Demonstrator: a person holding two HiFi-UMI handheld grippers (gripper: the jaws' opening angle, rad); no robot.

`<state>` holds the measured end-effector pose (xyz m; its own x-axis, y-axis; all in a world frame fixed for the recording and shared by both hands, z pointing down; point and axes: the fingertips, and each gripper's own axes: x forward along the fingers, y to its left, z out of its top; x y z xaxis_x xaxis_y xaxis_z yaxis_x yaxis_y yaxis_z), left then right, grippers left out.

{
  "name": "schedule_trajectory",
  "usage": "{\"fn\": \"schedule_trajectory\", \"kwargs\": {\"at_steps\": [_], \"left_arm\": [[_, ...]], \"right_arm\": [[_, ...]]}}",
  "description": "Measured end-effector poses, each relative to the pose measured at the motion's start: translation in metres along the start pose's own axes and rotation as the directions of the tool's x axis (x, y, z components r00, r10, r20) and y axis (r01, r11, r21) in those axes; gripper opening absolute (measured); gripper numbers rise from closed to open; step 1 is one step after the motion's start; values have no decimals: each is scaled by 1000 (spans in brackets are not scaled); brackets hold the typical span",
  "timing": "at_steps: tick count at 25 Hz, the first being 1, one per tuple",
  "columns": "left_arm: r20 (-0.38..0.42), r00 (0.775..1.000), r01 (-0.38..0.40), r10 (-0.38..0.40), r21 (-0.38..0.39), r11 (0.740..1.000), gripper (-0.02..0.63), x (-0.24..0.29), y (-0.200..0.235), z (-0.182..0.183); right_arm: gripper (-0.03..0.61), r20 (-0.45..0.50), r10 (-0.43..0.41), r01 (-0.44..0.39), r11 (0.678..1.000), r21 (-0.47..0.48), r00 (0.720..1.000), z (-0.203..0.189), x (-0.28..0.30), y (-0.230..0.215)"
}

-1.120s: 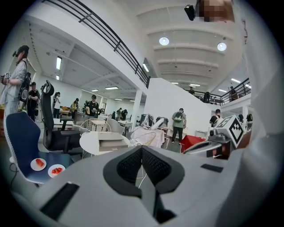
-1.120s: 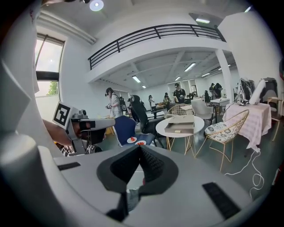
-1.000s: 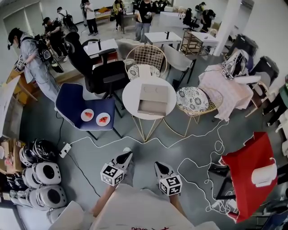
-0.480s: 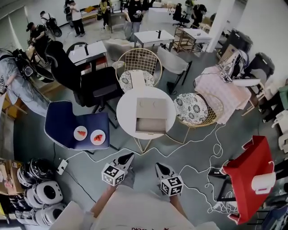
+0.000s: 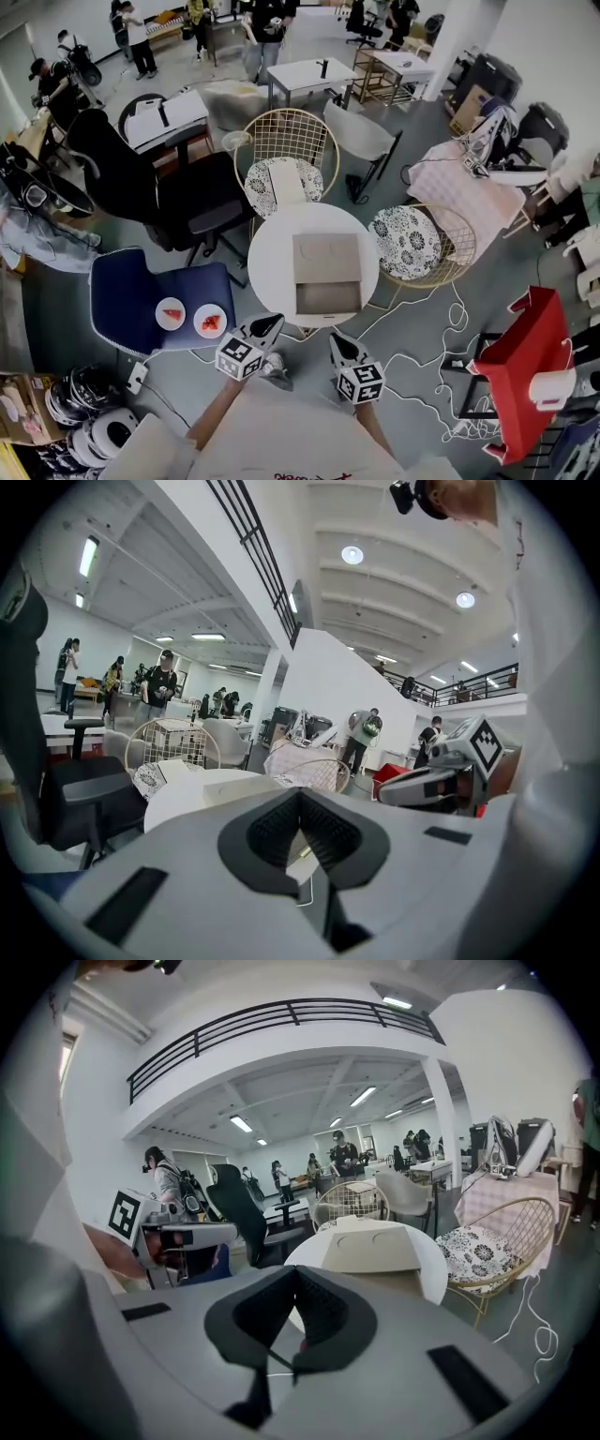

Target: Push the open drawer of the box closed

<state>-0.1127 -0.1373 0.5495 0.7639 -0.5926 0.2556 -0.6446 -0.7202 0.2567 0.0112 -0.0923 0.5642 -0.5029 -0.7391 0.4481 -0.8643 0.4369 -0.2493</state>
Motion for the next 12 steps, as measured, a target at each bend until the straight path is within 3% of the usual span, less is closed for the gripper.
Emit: {"fn": "schedule_trajectory", "kwargs": {"at_steps": [6, 12], "left_arm": [[-35, 999, 41, -41, -9, 999, 12, 20, 39, 6], [-66, 997, 41, -41, -9, 999, 11, 56, 54, 2]], "right_arm": [[15, 5, -76, 75, 994, 76, 997, 13, 21, -16], [15, -26, -61, 64, 992, 105, 998, 11, 31, -44]]}}
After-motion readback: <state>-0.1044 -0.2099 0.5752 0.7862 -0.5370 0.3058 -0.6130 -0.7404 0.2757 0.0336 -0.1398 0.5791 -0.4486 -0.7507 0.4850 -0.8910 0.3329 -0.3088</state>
